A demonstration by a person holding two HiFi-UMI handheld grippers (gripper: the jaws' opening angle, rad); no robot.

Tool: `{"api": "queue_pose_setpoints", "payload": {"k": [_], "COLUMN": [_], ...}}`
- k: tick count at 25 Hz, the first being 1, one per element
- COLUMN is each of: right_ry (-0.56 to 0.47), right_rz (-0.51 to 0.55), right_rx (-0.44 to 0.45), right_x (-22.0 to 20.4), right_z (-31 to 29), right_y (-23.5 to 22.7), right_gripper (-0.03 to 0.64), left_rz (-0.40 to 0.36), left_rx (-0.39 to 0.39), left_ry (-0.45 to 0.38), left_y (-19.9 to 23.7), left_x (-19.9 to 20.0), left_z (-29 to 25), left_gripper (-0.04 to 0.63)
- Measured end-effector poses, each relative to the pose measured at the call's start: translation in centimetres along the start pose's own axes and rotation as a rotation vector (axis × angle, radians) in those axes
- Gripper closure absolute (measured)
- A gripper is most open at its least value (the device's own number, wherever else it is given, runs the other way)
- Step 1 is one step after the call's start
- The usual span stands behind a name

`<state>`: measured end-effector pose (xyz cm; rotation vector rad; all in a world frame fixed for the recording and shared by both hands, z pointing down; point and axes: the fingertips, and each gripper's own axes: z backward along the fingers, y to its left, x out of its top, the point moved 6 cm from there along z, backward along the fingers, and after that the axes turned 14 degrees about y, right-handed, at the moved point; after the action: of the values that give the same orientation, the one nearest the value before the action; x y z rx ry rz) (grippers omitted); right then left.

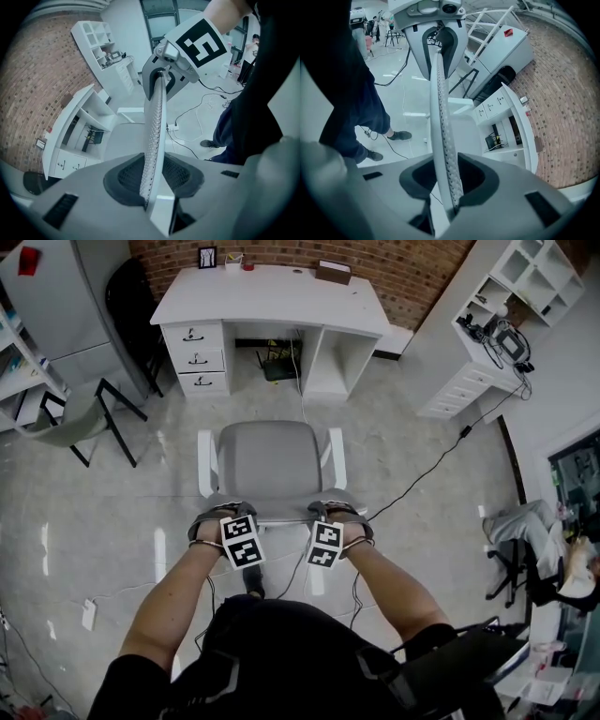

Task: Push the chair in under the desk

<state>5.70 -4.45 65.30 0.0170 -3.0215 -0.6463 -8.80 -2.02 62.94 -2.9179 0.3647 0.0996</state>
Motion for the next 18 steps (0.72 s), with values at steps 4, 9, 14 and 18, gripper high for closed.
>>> {"api": "queue_pose_setpoints", "payload": {"k": [4,9,14,18], "right_ry": [0.013,0.029,0.047,0.068], "right_rz": [0.006,-0.006,-0.018,-0.038], "right_rx": [-0.012,0.001,0.008,0.024], "right_x": [0.8,1.8,2.8,3.8], "right_z": [-0.7,-1.2,-1.9,-2.4], "right_y": [-0.9,-2.6,-4.3,-5.2], "right_gripper": [0.517,0.518,0.518,0.520], "left_rz": [-0.021,-0.044,-0.056,-0.086], "left_rx": [0.019,0.030,0.024,0.037], "left_ry": [0.002,0.009,0.011,-0.001], "left_y": [1.4,3.4,5.5,6.8], "left_x": [-0.5,-1.0,-1.4,-2.0], "left_z": [-0.4,-0.8,-1.1,-1.4], "left_gripper": [0.482,0.486,0.486,0.488]}}
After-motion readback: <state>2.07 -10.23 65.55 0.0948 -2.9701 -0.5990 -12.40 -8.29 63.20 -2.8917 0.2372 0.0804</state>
